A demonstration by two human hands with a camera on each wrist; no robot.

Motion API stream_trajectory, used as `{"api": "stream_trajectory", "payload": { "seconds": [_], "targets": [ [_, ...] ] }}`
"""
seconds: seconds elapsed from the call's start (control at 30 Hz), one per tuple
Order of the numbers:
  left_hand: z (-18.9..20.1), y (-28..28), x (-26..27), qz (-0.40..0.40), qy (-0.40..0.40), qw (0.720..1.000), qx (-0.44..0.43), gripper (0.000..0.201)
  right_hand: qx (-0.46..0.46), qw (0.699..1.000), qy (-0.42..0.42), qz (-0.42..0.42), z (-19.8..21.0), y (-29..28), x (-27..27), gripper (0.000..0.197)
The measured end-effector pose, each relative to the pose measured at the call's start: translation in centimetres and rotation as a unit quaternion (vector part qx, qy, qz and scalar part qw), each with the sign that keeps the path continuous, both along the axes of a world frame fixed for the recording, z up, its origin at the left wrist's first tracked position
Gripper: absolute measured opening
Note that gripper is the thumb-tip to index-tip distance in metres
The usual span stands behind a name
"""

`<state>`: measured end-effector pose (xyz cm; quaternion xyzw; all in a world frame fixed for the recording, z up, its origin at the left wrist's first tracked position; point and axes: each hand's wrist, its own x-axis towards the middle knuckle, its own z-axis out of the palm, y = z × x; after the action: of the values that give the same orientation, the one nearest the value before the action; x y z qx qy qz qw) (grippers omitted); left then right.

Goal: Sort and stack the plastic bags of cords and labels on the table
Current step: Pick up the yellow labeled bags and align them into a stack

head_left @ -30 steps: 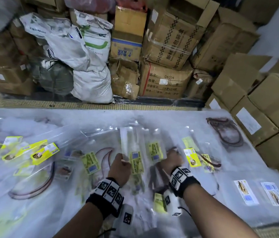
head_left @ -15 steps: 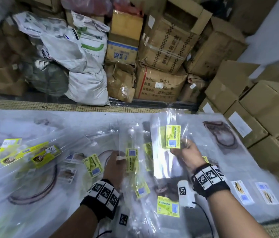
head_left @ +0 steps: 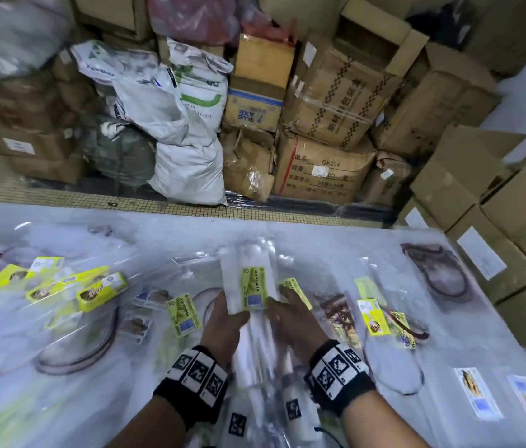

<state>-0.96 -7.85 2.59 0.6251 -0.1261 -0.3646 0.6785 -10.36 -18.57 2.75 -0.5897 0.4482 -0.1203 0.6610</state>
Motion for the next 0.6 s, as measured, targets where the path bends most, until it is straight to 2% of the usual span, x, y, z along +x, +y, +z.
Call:
{"api": "stream_trajectory", "payload": {
  "seconds": [0.07, 0.13, 0.23, 0.3, 0.33, 0.37, 0.4, 0.43, 0.47, 0.5, 0.57, 0.6],
  "targets": [
    [0.4, -0.1, -0.2, 0.01, 0.03, 0.999, -0.019, 0.04, 0.059, 0.998, -0.019, -0.019, 0.0, -0.8, -0.3, 0.042],
    [1.0, -0.4, -0.8, -0.007, 0.037, 0.999, -0.026, 0.032, 0.04, 0.998, -0.015, 0.053, 0.2, -1.4, -0.7, 0.038],
    [1.5, -0.8, -1.7, -0.112, 0.016, 0.993, 0.041, 0.024, -0.008, 0.991, -0.005, 0.131, 0.7, -1.6, -1.5, 0.054],
    [1.5, -0.8, -1.4, -0.162, -0.017, 0.983, 0.088, 0.018, -0.034, 0.992, 0.006, 0.123, 1.0, -2.3, -2.5, 0.059],
    [1.1, -0.8, -1.0, -0.17, -0.063, 0.976, 0.118, 0.02, -0.054, 0.993, 0.009, 0.106, 1.3, -2.8, -3.2, 0.057],
    [0.8, -0.9, -0.5, -0.183, -0.146, 0.955, 0.18, 0.03, -0.065, 0.995, 0.0, 0.082, 1.3, -3.5, -4.0, 0.054],
    [0.1, -0.9, 0.1, -0.19, -0.224, 0.921, 0.255, 0.04, -0.066, 0.996, -0.015, 0.055, 1.0, -4.2, -4.8, 0.052],
    [-0.6, -0.8, 0.4, -0.191, -0.292, 0.875, 0.336, 0.048, -0.052, 0.997, -0.039, 0.032, 0.9, -4.8, -5.5, 0.051],
    [-1.1, -0.6, 0.5, -0.192, -0.325, 0.836, 0.397, 0.056, -0.022, 0.997, -0.074, 0.008, 0.7, -5.2, -6.0, 0.054],
    [-1.5, -0.4, 0.4, -0.199, -0.33, 0.815, 0.432, 0.062, 0.021, 0.994, -0.109, -0.018, 0.0, -5.8, -6.5, 0.055],
    [-2.2, -0.2, -0.1, -0.191, -0.327, 0.812, 0.444, 0.07, 0.07, 0.986, -0.143, -0.044, -1.0, -6.5, -7.2, 0.06],
    [-2.6, -0.3, -0.2, -0.18, -0.329, 0.813, 0.446, 0.075, 0.068, 0.989, -0.12, -0.051, -1.5, -6.9, -7.4, 0.062]
  ]
}}
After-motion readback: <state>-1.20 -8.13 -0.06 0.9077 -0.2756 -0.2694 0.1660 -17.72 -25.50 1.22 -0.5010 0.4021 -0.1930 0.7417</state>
